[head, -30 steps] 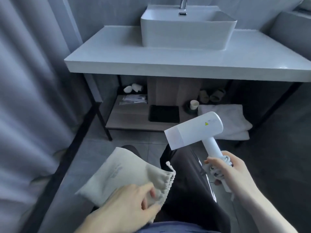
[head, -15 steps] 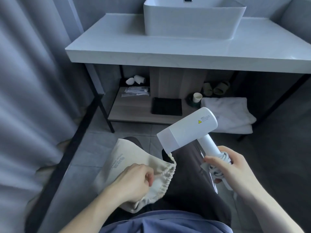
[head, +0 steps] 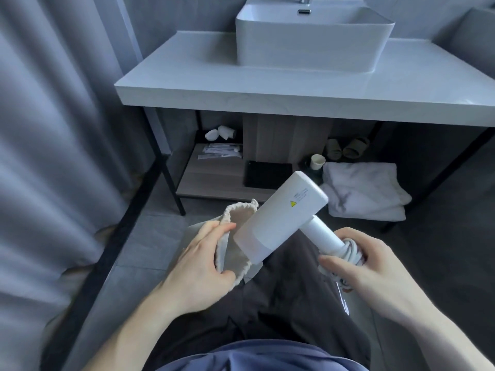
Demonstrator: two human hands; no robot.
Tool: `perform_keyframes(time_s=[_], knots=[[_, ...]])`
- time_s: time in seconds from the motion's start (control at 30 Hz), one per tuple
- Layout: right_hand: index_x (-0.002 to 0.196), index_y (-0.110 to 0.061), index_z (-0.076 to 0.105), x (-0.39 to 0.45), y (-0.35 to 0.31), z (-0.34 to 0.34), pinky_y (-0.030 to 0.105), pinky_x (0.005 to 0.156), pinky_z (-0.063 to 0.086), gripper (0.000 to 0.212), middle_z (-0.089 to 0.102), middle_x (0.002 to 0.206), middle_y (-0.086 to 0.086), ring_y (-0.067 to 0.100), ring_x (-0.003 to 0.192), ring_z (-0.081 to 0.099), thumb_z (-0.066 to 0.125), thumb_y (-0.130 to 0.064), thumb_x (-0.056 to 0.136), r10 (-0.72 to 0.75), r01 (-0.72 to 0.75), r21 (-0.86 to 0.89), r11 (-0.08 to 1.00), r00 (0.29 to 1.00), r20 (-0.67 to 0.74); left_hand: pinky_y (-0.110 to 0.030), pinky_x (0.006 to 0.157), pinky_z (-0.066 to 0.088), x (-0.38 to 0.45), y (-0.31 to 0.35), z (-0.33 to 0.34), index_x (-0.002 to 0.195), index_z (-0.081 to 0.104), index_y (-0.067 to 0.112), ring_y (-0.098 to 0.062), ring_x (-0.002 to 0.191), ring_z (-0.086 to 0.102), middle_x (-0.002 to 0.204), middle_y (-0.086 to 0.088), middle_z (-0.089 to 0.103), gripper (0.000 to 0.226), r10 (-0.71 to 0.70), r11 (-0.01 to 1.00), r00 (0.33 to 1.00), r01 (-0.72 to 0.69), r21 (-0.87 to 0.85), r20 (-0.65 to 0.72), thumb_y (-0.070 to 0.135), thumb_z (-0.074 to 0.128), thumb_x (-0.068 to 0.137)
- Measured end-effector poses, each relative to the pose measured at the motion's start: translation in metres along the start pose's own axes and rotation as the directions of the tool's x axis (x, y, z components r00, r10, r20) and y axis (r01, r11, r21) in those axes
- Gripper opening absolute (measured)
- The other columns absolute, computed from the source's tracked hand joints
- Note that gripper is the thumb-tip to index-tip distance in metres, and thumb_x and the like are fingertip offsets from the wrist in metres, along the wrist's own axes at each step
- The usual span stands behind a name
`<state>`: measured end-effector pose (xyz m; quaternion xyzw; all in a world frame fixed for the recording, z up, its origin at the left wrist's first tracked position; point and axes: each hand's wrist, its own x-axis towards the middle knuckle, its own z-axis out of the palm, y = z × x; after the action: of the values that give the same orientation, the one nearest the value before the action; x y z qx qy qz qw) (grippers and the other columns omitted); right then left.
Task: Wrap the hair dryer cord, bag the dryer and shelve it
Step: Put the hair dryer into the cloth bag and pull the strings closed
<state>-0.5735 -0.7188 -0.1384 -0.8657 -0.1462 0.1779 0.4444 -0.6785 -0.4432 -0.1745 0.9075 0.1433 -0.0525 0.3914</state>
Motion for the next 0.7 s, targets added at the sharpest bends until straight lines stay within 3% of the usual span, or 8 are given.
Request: perform_keyframes(time_s=[0.1, 0.2, 0.3, 0.4, 0.5, 0.6, 0.7], knots=[[0.095, -0.026, 0.072, 0.003, -0.014, 0.0, 0.047, 0.07, 0.058, 0.019, 0.075, 0.076, 0.003, 0.022, 0.067, 0.067, 0.084, -0.033, 0.081, -0.032, 0.039, -0.147, 0.988, 0.998, 0.054, -0.025, 0.113, 0.037, -0.001, 0.001, -0.001, 0.162, 0.034, 0.036, 0.001, 0.143, 0.04, 0.152, 0.04, 0.028, 0.094, 0.035, 0.999, 0.999, -0.036, -0.023, -0.038, 0.019, 0.066, 0.075], [0.096, -0.033, 0.068, 0.01, -0.027, -0.001, 0.043, 0.067, 0.056, 0.026, 0.071, 0.076, 0.0, 0.021, 0.069, 0.063, 0.08, -0.047, 0.077, -0.06, 0.093, -0.339, 0.936, 0.993, 0.106, -0.024, 0.115, 0.034, -0.001, 0.005, -0.003, 0.162, 0.034, 0.037, 0.004, 0.144, 0.038, 0.152, 0.043, 0.027, 0.096, 0.066, 0.997, 0.995, -0.067, -0.021, -0.068, 0.021, 0.063, 0.073], [0.093, -0.036, 0.063, 0.017, -0.037, -0.001, 0.038, 0.064, 0.055, 0.029, 0.07, 0.076, -0.001, 0.016, 0.067, 0.063, 0.074, -0.054, 0.073, -0.076, 0.138, -0.49, 0.861, 0.987, 0.144, -0.034, 0.12, 0.038, -0.001, 0.007, -0.004, 0.162, 0.032, 0.041, 0.0, 0.146, 0.038, 0.151, 0.044, 0.029, 0.097, 0.099, 0.994, 0.991, -0.102, -0.03, -0.089, 0.02, 0.061, 0.072], [0.093, -0.035, 0.063, 0.021, -0.045, 0.001, 0.039, 0.067, 0.059, 0.031, 0.071, 0.078, -0.001, 0.017, 0.07, 0.065, 0.071, -0.055, 0.072, -0.066, 0.177, -0.554, 0.813, 0.975, 0.214, -0.04, 0.119, 0.041, 0.0, 0.007, -0.004, 0.16, 0.034, 0.042, -0.004, 0.146, 0.04, 0.15, 0.039, 0.035, 0.096, 0.127, 0.99, 0.986, -0.133, -0.05, -0.105, 0.018, 0.06, 0.071], [0.094, -0.034, 0.062, 0.023, -0.053, 0.0, 0.035, 0.063, 0.055, 0.03, 0.068, 0.073, -0.005, 0.016, 0.068, 0.062, 0.07, -0.055, 0.073, -0.065, 0.231, -0.601, 0.765, 0.956, 0.284, -0.038, 0.125, 0.034, 0.003, 0.007, -0.004, 0.161, 0.031, 0.041, 0.002, 0.152, 0.032, 0.154, 0.039, 0.032, 0.096, 0.131, 0.987, 0.985, -0.14, -0.08, -0.109, 0.014, 0.06, 0.074], [0.094, -0.033, 0.063, 0.027, -0.062, -0.002, 0.027, 0.056, 0.047, 0.029, 0.061, 0.065, -0.008, 0.013, 0.061, 0.056, 0.069, -0.053, 0.074, -0.095, 0.278, -0.643, 0.713, 0.948, 0.304, -0.035, 0.128, 0.029, 0.004, 0.004, -0.003, 0.162, 0.03, 0.041, 0.008, 0.153, 0.026, 0.156, 0.042, 0.028, 0.096, 0.126, 0.983, 0.986, -0.139, -0.119, -0.108, 0.01, 0.061, 0.077], [0.097, -0.032, 0.065, 0.031, -0.071, -0.004, 0.028, 0.058, 0.049, 0.03, 0.062, 0.067, -0.004, 0.016, 0.068, 0.061, 0.067, -0.052, 0.076, -0.118, 0.301, -0.684, 0.665, 0.946, 0.303, -0.04, 0.127, 0.03, 0.005, 0.003, -0.002, 0.161, 0.031, 0.043, 0.003, 0.155, 0.027, 0.159, 0.038, 0.028, 0.096, 0.133, 0.974, 0.981, -0.155, -0.164, -0.138, 0.014, 0.061, 0.074]])
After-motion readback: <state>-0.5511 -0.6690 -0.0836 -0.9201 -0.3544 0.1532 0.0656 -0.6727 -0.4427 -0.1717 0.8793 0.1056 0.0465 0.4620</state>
